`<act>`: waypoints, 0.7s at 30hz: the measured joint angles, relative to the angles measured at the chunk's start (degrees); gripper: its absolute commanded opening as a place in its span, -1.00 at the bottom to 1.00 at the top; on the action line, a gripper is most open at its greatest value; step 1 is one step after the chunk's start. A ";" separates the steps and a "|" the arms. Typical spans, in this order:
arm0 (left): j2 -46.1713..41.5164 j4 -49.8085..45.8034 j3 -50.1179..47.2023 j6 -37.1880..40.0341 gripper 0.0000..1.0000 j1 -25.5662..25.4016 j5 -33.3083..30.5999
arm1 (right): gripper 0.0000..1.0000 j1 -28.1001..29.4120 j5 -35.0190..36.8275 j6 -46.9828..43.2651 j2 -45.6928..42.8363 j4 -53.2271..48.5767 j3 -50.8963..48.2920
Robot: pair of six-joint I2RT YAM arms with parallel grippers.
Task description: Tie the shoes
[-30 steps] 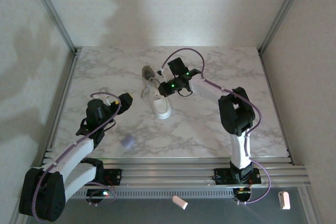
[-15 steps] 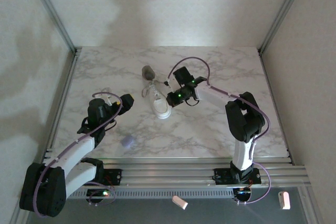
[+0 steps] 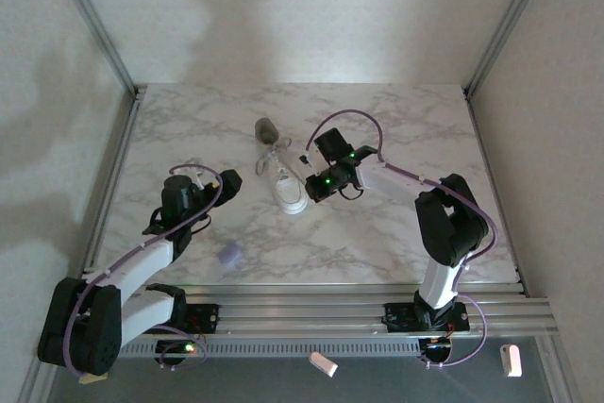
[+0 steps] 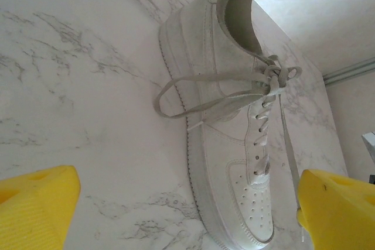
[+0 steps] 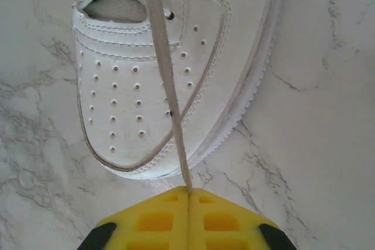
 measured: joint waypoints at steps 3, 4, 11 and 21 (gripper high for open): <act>0.15 -0.04 0.17 0.00 0.89 0.00 -0.20 | -1.00 0.00 1.03 0.02 -0.46 -0.46 -0.79; 0.35 -0.07 0.35 0.00 0.89 0.00 -0.24 | -1.00 0.02 1.33 0.02 -0.68 -0.81 -1.20; 2.95 -0.17 1.77 0.00 0.89 0.00 -0.63 | -1.00 0.11 4.00 0.26 -2.14 -2.99 -3.91; 5.29 -0.15 2.14 -0.02 0.78 0.00 -0.68 | -1.00 0.35 5.88 0.66 -2.97 -4.61 -4.50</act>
